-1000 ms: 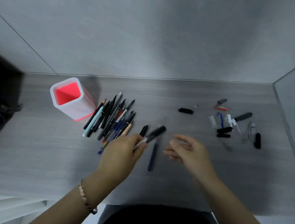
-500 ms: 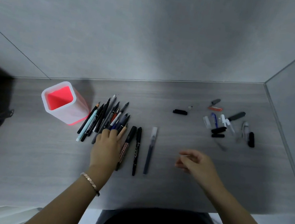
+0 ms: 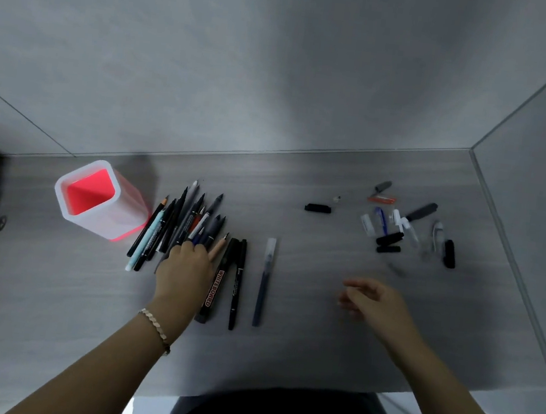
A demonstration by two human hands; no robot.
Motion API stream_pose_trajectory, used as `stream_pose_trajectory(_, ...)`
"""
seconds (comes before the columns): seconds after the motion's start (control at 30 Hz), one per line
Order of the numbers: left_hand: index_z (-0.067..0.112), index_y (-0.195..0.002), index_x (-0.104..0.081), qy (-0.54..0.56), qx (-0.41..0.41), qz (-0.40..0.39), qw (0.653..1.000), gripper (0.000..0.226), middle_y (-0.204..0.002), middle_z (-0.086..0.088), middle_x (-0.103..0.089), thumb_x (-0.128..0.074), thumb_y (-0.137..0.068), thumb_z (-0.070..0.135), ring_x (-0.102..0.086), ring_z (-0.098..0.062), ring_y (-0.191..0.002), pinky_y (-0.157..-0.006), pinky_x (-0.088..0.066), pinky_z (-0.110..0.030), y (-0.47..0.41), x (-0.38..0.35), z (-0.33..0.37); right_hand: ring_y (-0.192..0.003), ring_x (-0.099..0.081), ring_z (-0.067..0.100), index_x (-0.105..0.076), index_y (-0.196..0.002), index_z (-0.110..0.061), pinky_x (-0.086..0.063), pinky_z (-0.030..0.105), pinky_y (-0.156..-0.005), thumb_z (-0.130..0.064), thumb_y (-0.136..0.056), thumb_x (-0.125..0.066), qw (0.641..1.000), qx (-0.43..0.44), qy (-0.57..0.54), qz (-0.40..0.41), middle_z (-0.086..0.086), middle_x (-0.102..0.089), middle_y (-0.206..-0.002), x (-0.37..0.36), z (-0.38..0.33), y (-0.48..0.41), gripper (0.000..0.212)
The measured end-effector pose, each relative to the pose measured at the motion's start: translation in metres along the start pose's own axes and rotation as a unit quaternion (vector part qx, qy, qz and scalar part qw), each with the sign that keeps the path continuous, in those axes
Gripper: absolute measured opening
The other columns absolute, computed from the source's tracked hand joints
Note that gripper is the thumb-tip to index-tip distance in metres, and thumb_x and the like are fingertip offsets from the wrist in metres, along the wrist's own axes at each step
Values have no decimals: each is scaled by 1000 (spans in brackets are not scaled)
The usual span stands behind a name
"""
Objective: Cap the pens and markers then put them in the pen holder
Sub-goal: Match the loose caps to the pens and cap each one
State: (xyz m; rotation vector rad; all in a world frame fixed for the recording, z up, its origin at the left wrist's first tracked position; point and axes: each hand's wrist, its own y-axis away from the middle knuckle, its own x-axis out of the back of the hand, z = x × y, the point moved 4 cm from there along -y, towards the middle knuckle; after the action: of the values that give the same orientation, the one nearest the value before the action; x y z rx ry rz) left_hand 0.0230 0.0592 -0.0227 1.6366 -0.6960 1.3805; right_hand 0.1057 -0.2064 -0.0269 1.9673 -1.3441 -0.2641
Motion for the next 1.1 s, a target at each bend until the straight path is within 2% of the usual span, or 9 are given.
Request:
stream_pose_trajectory(0.13, 1, -98, -54, 10, 30, 1, 999, 29, -104, -16, -59, -46, -91, 28, -56, -29, -97, -73, -48, -37, 0, 23, 8, -48, -61, -3, -59, -106, 4, -44, 6, -48, 0, -89, -49, 1000, 10, 23, 12, 3, -61, -72, 3, 6, -6, 20)
stream_pose_trajectory(0.2, 2, -90, -53, 153, 44, 20, 987, 21, -90, -15, -61, -49, -89, 23, -57, -28, -79, -61, -43, -35, 1, 35, 18, -54, -62, -2, -59, -107, 5, -46, 6, -54, -1, -88, -50, 998, 36, 40, 31, 3, -62, -73, 12, 3, -9, 21)
stream_pose_trajectory(0.3, 11, -85, -46, 414, 39, -38, 909, 8, -71, -1, -55, -49, -90, 17, -52, -18, -61, -52, -41, -30, 6, 51, 48, -79, -61, 13, -61, -110, 1, -46, 20, -75, -3, -87, -54, 982, 110, 115, 102, 13, -67, -94, 36, -19, -15, 24)
stream_pose_trajectory(0.37, 19, -81, -43, 483, 12, -73, 872, 12, -70, -2, -56, -46, -92, 18, -52, -18, -60, -55, -46, -30, 10, 58, 67, -88, -59, 24, -62, -110, 0, -40, 24, -77, -2, -85, -55, 956, 158, 176, 174, 18, -66, -103, 58, -40, -27, 25)
stream_pose_trajectory(0.53, 21, -79, -46, 495, 2, -98, 863, 14, -67, -3, -53, -46, -92, 20, -40, -8, -47, -41, -35, -14, 14, 61, 82, -100, -60, 35, -60, -109, 1, -45, 33, -82, -8, -85, -59, 915, 138, 319, 207, 23, -65, -108, 98, -61, -83, 26)
stream_pose_trajectory(0.83, 14, -83, -52, 524, 33, -109, 844, 10, -65, -6, -54, -49, -90, 19, -46, -17, -56, -54, -39, -28, 20, 53, 79, -98, -59, 36, -56, -109, -3, -51, 41, -81, -8, -81, -60, 890, 139, 401, 166, 22, -63, -107, 87, -54, -109, 29)
stream_pose_trajectory(0.93, 14, -86, -53, 535, 25, -119, 836, 9, -63, -3, -54, -50, -90, 21, -46, -14, -54, -53, -40, -25, 23, 52, 80, -86, -59, 29, -54, -116, -6, -46, 30, -72, -12, -86, -57, 917, 163, 309, 192, 17, -65, -95, 89, -62, -93, 31)
stream_pose_trajectory(1.03, 18, -86, -55, 550, 10, -121, 826, 8, -57, 1, -55, -51, -88, 24, -46, -13, -52, -51, -39, -23, 28, 55, 81, -66, -63, 6, -56, -114, -15, -51, 18, -64, -13, -87, -57, 968, 194, -6, 162, 4, -64, -77, 80, -83, -52, 27)
stream_pose_trajectory(1.1, 19, -83, -55, 565, -1, -119, 816, 7, -51, 3, -56, -53, -88, 24, -44, -15, -48, -46, -39, -24, 34, 59, 83, -67, -67, 4, -61, -96, -20, -55, 18, -65, -4, -82, -60, 955, 184, -213, 96, 0, -67, -77, 65, -91, -20, 21)
